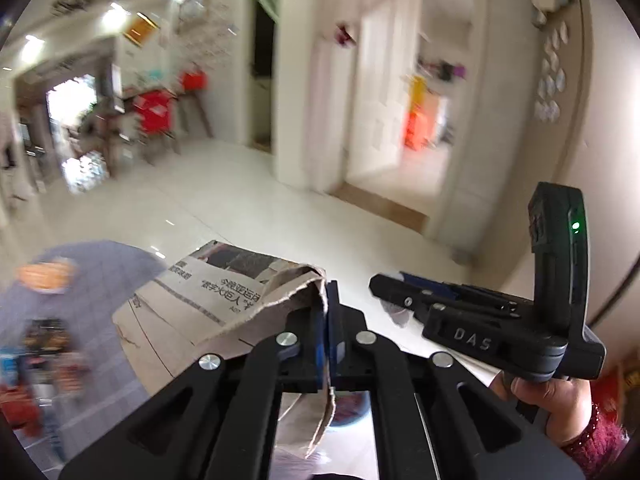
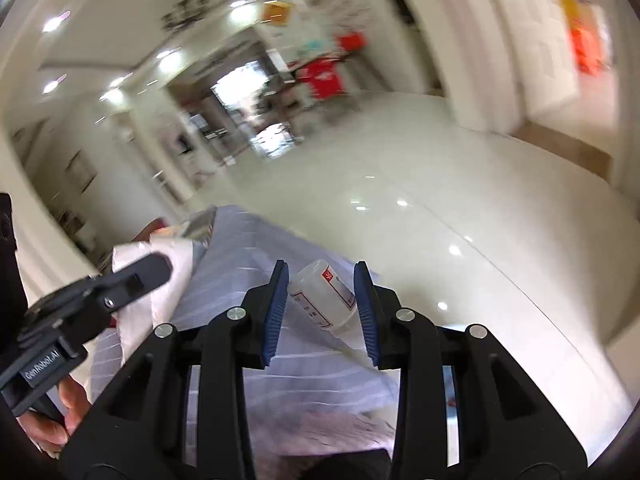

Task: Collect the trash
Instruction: 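Carry paper bag and white bottle over the basin and release both, then return both tools to the table and grasp the blue toothpaste tube with left tool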

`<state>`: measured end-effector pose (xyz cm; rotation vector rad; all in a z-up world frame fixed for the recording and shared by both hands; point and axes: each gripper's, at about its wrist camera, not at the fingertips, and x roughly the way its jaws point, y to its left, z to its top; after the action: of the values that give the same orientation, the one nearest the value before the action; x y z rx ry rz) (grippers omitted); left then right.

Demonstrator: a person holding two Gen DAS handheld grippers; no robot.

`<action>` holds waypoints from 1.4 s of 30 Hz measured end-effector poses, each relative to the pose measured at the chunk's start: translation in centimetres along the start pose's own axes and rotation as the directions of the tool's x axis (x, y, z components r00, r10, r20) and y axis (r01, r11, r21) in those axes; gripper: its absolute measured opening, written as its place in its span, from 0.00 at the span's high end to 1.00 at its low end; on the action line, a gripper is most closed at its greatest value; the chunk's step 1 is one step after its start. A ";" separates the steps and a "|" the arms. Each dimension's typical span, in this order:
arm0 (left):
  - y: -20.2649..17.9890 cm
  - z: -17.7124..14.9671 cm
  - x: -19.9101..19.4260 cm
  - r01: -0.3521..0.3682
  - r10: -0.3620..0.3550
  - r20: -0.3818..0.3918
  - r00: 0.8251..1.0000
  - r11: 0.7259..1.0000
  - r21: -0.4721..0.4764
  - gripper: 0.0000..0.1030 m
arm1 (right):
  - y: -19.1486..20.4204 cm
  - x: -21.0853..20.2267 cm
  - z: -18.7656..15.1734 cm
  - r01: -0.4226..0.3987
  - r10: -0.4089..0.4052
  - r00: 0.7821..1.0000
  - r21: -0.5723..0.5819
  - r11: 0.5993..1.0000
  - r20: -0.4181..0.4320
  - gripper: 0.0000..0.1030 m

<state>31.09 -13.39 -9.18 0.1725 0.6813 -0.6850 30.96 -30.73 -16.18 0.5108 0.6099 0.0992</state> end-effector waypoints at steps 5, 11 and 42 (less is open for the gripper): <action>-3.0 -0.7 8.2 0.086 -0.084 -0.132 0.988 0.996 0.010 0.98 | -6.1 -0.9 -1.2 0.120 -0.122 0.993 0.090 0.989 0.008 0.68; -3.9 -1.3 14.7 0.131 -0.139 -0.223 0.965 0.990 -0.050 0.77 | -10.4 -0.9 -2.3 0.176 -0.180 0.984 0.168 0.970 0.011 0.68; 2.6 -3.0 13.9 -0.098 0.059 -0.264 0.963 0.986 -0.134 0.33 | -8.2 4.0 -2.8 0.169 -0.165 0.985 0.125 0.978 -0.046 0.44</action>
<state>39.10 -17.62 -20.41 0.1542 0.9679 -0.5378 32.13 -35.75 -24.27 0.5809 0.6946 -0.0911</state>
